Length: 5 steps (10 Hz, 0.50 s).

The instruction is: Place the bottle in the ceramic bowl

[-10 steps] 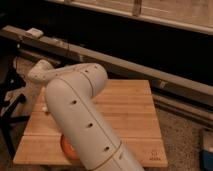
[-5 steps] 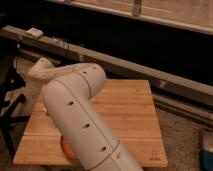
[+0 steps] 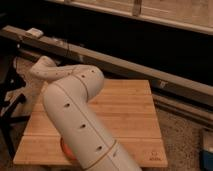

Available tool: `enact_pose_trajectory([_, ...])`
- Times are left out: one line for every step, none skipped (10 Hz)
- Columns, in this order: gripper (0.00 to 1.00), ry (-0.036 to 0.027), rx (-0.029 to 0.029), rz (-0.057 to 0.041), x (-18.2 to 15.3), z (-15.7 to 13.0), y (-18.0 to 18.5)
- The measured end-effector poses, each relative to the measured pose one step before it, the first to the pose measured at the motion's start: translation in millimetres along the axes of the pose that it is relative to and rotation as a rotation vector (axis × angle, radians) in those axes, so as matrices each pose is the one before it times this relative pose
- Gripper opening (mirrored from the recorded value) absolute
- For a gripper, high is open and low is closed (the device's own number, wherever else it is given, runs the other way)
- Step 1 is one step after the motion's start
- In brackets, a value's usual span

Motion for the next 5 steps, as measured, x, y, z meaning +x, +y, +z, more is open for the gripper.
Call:
enact_pose_trajectory([0.65,-0.00730,-0.00919,0.01227,-9.30,0.30,0.45])
enact_pose_trajectory([0.65,-0.01071,-0.00476,0.00671,-7.93,-2.08,1.44])
enact_pose_trajectory([0.65,-0.01357,-0.00382,0.00509,-7.63,-3.26,0.47])
enact_pose_trajectory([0.65,-0.00860,-0.00091,0.00452,-4.65,-1.57,-1.64])
enact_pose_trajectory([0.65,-0.00930,-0.00209,0.00462,-3.80,-2.53,-1.68])
